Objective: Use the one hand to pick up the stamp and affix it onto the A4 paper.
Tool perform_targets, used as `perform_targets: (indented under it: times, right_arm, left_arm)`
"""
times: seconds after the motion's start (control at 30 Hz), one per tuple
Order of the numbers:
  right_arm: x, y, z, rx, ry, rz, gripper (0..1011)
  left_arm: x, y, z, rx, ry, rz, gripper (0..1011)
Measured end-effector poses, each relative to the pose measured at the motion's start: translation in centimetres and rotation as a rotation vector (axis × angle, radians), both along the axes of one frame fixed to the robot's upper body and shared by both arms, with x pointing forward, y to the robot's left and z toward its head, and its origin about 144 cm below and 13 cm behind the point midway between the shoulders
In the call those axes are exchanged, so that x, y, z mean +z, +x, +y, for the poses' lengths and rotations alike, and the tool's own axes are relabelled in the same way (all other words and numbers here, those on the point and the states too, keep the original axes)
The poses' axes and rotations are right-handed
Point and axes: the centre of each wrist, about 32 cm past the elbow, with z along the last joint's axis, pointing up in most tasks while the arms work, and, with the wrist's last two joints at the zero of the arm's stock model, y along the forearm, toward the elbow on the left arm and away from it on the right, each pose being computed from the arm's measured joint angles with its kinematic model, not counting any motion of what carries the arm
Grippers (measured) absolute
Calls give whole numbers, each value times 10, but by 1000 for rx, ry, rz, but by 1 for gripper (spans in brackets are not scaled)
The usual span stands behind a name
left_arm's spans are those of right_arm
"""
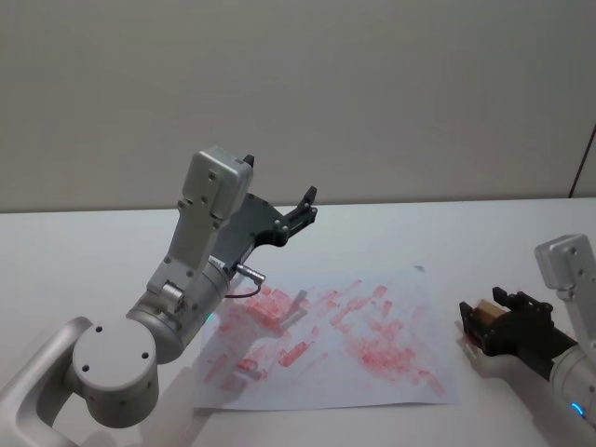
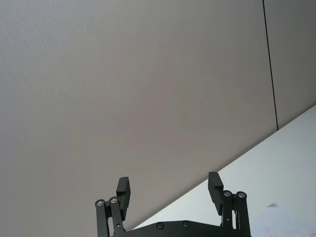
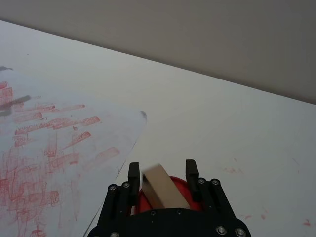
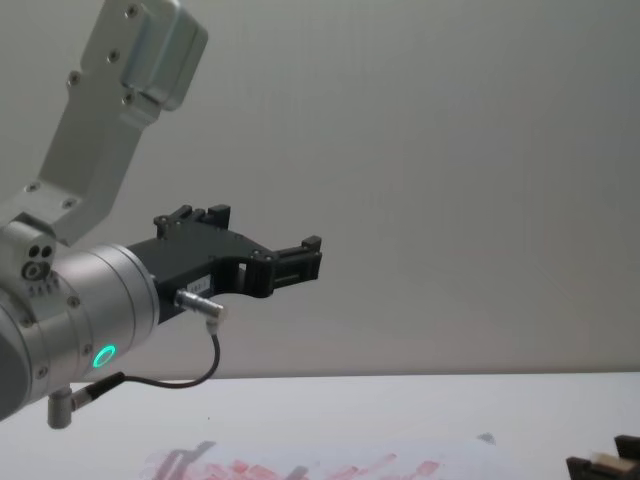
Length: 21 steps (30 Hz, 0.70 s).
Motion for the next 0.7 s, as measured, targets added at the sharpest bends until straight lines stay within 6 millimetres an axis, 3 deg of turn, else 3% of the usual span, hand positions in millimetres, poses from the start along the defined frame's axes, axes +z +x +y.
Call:
perform_targets:
  times: [0.3, 0.53, 0.7]
  right_arm:
    - [-1, -2, -1, -4, -6, 4, 818]
    - [-1, -2, -1, -5, -8, 6, 992]
    - [-1, -2, -1, -6, -9, 6, 1001]
  left_arm:
    - [0, 0, 0, 0, 0, 0, 1001]
    - [0, 0, 0, 0, 0, 0, 1001]
    - [0, 0, 0, 0, 0, 0, 1001]
